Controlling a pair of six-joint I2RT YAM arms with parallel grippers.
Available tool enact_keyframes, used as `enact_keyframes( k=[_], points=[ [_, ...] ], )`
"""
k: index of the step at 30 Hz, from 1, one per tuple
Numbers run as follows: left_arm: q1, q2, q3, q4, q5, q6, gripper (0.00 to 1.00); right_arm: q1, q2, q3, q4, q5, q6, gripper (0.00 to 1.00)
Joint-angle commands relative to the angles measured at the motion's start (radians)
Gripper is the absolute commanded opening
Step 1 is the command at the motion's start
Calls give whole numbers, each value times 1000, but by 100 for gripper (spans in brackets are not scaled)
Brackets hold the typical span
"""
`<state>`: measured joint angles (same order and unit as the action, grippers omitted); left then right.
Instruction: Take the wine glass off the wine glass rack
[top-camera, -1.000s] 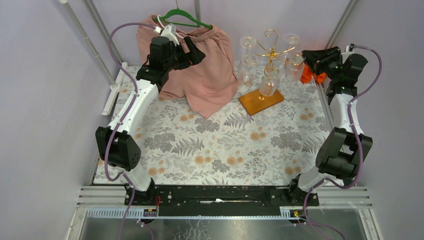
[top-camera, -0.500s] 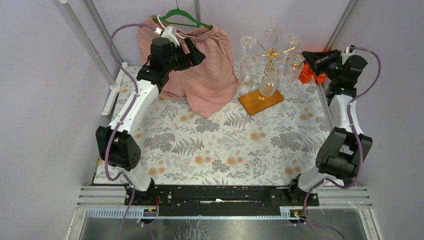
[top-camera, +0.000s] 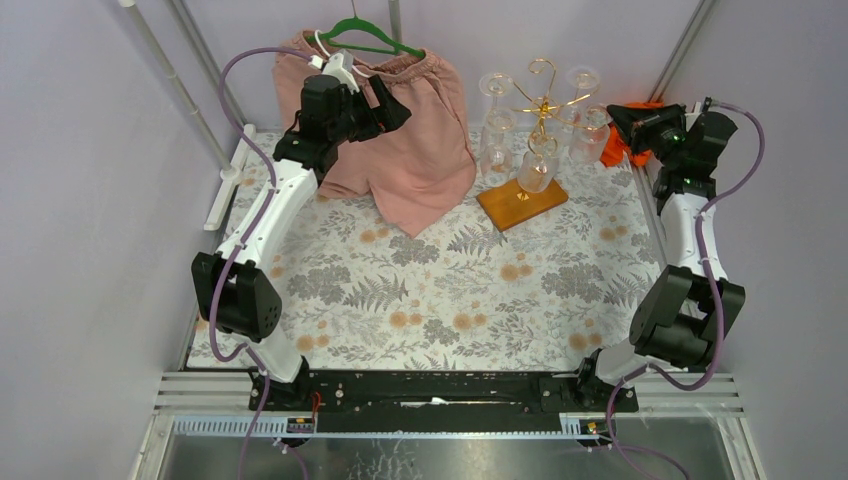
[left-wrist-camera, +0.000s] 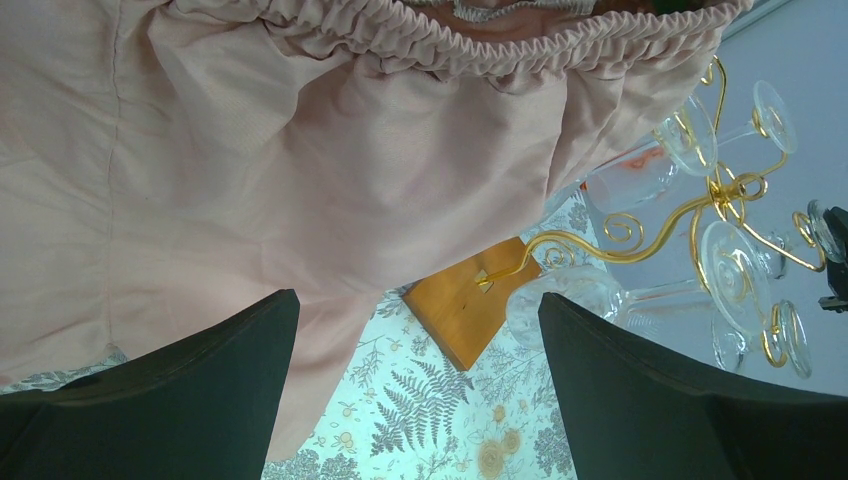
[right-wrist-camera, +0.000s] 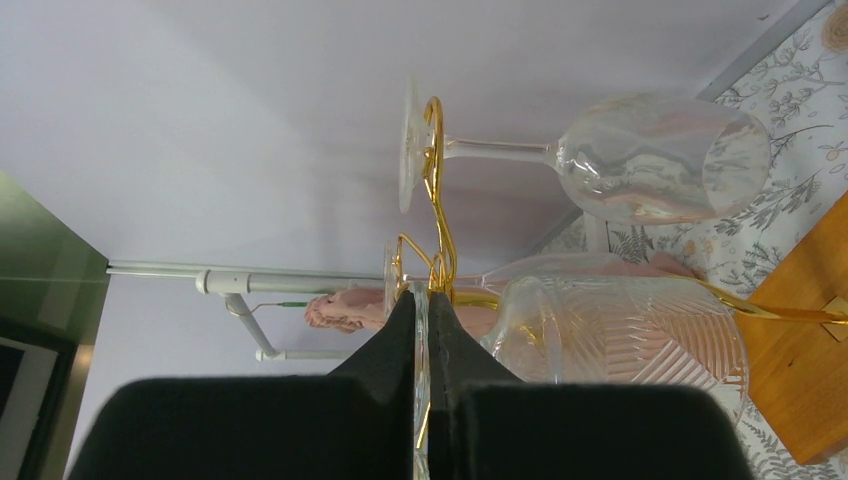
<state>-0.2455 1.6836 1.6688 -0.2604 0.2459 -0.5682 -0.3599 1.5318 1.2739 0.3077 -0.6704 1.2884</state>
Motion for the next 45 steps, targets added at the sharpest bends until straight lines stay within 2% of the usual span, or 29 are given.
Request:
enact_keyframes(
  k=[1,24,45],
  points=[
    [7,9,-3,44,9,2,99,4,-66,32,25,-14,47,0],
    [7,20,-7,42,14,-8,99,5,-149,-56,39,-80,33,0],
    [6,25,-12,43,12,-7,99,84,-47,85,40,-78,10,0]
  ],
)
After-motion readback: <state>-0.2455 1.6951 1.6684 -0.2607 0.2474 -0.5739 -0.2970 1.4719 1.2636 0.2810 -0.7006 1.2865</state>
